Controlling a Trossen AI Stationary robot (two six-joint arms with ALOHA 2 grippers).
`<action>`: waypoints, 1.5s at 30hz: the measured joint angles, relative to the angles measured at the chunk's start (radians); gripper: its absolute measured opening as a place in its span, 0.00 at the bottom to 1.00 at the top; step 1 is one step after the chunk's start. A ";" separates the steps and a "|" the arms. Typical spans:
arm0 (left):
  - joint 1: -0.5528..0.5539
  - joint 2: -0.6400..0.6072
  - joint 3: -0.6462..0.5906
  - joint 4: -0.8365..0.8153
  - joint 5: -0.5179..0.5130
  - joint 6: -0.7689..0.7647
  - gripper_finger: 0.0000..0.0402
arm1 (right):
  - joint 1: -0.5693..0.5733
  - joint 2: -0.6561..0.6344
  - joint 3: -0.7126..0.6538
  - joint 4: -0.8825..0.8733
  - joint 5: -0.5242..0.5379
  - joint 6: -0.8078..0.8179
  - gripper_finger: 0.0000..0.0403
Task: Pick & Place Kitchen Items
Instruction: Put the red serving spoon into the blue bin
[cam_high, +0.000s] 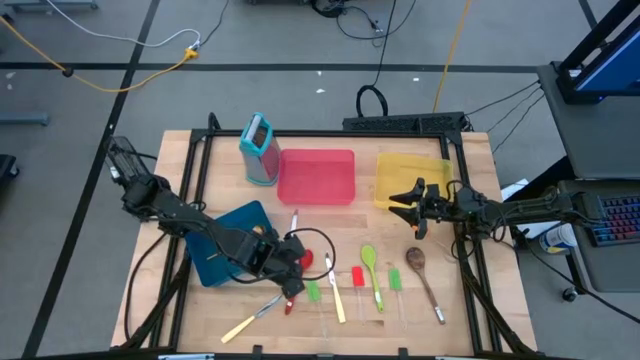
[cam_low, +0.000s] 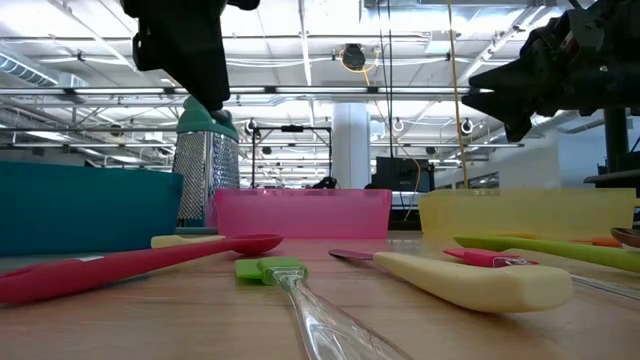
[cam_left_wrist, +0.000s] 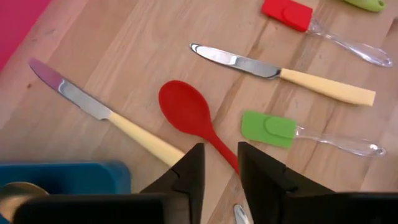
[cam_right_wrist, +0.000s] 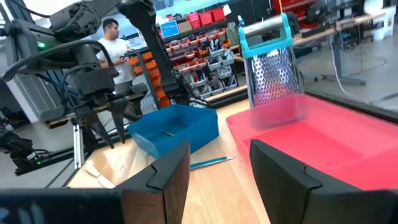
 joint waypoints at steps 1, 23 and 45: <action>0.000 0.000 0.000 0.002 0.000 -0.008 0.28 | 0.000 0.000 0.000 0.003 0.000 -0.006 0.40; -0.030 0.161 -0.001 0.151 0.108 -0.217 0.30 | 0.000 0.000 0.000 0.017 0.000 -0.029 0.40; 0.015 0.284 -0.001 0.119 0.114 -0.210 0.30 | 0.000 0.001 0.000 0.017 0.000 -0.029 0.40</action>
